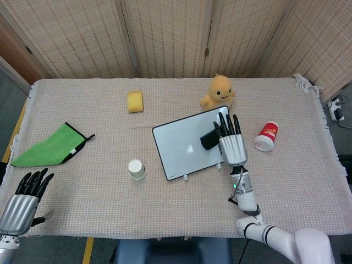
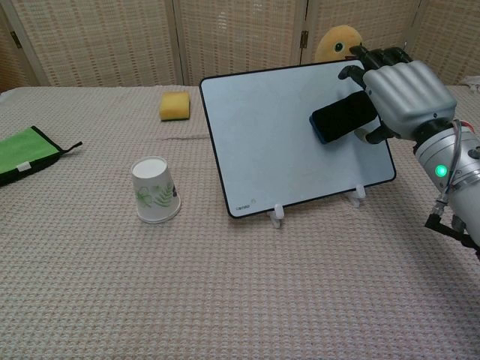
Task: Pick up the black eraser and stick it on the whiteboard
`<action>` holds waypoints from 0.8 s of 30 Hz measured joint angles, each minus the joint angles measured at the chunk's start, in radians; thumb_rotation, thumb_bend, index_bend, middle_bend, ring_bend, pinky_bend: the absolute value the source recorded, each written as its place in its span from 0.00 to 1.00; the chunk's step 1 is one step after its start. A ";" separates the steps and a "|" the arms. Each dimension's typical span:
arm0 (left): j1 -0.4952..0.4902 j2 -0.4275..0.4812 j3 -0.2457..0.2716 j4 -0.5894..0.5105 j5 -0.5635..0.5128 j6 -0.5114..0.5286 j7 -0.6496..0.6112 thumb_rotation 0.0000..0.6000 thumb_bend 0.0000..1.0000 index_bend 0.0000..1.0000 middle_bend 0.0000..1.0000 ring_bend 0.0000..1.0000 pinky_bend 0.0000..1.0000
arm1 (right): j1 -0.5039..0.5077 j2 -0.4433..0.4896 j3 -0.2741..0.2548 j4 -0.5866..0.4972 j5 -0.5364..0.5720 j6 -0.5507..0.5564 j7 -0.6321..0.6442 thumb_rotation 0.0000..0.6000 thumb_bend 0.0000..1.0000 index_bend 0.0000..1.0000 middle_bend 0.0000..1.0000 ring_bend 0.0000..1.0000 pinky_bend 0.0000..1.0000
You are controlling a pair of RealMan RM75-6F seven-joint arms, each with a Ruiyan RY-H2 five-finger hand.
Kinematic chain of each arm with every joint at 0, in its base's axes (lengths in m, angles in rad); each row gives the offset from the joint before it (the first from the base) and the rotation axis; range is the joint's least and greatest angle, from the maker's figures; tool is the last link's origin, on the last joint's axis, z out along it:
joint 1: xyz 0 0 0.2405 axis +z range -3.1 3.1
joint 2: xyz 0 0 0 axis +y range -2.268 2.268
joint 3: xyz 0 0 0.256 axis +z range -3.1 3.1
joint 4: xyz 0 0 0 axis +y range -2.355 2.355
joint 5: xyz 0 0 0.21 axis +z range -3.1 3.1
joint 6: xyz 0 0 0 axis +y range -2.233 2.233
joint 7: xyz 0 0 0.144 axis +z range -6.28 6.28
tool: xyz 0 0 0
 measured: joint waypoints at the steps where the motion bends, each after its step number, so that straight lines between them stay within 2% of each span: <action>1: 0.000 0.000 0.000 0.000 0.000 0.000 0.001 1.00 0.20 0.00 0.00 0.00 0.00 | -0.001 0.003 -0.001 -0.004 0.001 0.000 0.002 1.00 0.30 0.11 0.00 0.00 0.00; 8: 0.001 -0.001 -0.002 0.000 -0.003 -0.002 0.006 1.00 0.20 0.00 0.00 0.00 0.00 | -0.028 0.052 -0.029 -0.068 -0.007 0.010 0.018 1.00 0.30 0.09 0.00 0.00 0.00; 14: 0.001 -0.004 -0.004 -0.001 -0.005 -0.003 0.015 1.00 0.20 0.00 0.00 0.00 0.00 | -0.107 0.165 -0.097 -0.244 -0.030 0.038 0.032 1.00 0.30 0.05 0.00 0.00 0.00; 17: 0.002 -0.008 -0.008 0.001 -0.010 -0.002 0.025 1.00 0.20 0.00 0.00 0.00 0.00 | -0.172 0.265 -0.162 -0.385 -0.050 0.066 0.027 1.00 0.30 0.03 0.00 0.00 0.00; 21: 0.003 -0.018 -0.016 0.004 -0.024 -0.001 0.048 1.00 0.20 0.00 0.00 0.00 0.00 | -0.296 0.437 -0.292 -0.585 -0.092 0.129 0.011 1.00 0.30 0.00 0.00 0.00 0.00; 24: 0.006 -0.027 -0.017 0.008 -0.014 0.013 0.063 1.00 0.20 0.00 0.00 0.00 0.00 | -0.396 0.543 -0.379 -0.666 -0.128 0.201 -0.015 1.00 0.30 0.00 0.00 0.00 0.00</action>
